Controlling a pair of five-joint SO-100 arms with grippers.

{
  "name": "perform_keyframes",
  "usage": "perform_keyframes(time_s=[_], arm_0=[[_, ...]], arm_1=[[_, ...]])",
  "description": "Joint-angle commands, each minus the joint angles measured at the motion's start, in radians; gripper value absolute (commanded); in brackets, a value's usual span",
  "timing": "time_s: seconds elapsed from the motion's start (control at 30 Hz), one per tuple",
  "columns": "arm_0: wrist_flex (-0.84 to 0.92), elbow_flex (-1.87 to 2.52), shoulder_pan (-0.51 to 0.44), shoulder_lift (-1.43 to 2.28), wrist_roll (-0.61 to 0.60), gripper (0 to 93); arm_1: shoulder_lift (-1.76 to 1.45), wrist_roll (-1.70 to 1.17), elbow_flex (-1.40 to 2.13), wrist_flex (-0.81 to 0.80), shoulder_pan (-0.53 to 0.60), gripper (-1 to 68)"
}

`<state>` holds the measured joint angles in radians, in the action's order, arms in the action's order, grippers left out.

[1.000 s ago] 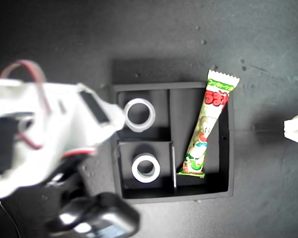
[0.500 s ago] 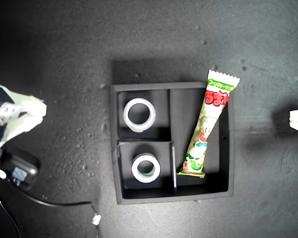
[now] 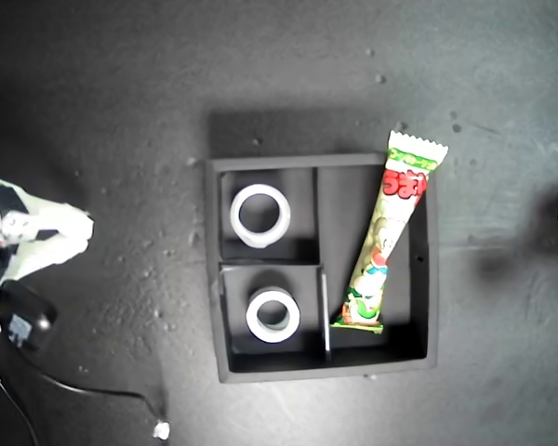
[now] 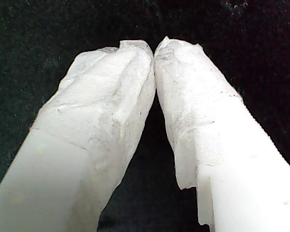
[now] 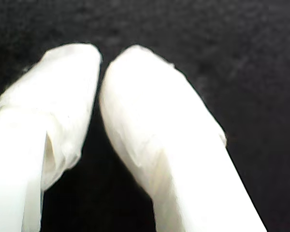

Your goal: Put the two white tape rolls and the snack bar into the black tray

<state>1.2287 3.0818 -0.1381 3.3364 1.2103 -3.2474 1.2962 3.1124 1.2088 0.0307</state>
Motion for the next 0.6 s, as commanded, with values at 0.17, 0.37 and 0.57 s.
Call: perform_keyframes(time_s=[0.17, 0.37, 0.57], arm_0=[[0.127, 0.057, 0.018, 0.051, 0.020, 2.3], [0.163, 0.057, -0.003, 0.049, 0.109, 2.3], [0.163, 0.057, -0.003, 0.049, 0.109, 2.3]], arm_1=[[-0.006, -0.133, 0.012, 0.095, -0.020, 0.1], [-0.006, -0.133, 0.012, 0.095, -0.017, 0.1], [-0.006, -0.132, 0.012, 0.095, -0.017, 0.1]])
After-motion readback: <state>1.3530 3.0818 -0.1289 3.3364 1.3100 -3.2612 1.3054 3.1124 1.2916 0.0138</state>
